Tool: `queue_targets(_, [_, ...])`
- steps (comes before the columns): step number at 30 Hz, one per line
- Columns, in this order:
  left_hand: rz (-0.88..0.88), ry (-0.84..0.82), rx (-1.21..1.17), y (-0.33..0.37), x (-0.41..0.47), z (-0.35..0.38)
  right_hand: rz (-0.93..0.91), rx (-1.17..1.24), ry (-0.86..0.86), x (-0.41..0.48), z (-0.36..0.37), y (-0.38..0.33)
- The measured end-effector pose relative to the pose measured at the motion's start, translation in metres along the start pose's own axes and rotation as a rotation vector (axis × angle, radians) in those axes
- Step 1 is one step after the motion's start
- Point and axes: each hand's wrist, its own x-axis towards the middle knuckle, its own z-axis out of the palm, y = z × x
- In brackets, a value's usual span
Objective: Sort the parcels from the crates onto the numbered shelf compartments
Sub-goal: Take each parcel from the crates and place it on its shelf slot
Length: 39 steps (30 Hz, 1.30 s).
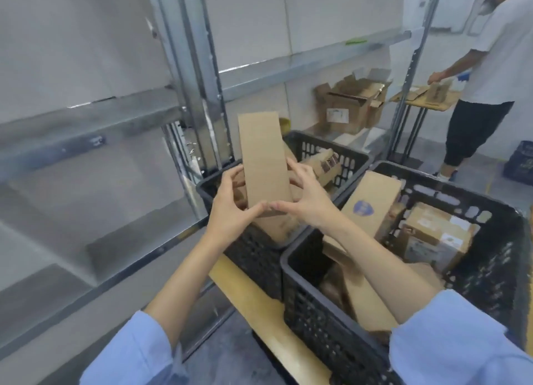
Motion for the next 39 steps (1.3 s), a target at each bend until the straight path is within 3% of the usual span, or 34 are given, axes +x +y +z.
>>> queue_targets(7, [-0.117,0.207,0.114,-0.021,-0.041,-0.100,-0.087,0.240,-0.189,0.023,0.106,-0.037])
queue_targets(16, [-0.138,0.343,0.154,-0.028,-0.116,-0.210,-0.196,0.169,-0.321,0.017,0.215,-0.101])
queue_targets(21, [-0.186,0.411,0.126,-0.028,-0.155,-0.263,-0.226,0.292,-0.432,0.005,0.265,-0.137])
queue_targets(39, [-0.224,0.646,0.196,-0.021,-0.286,-0.400,-0.262,0.354,-0.623,-0.060,0.416,-0.240])
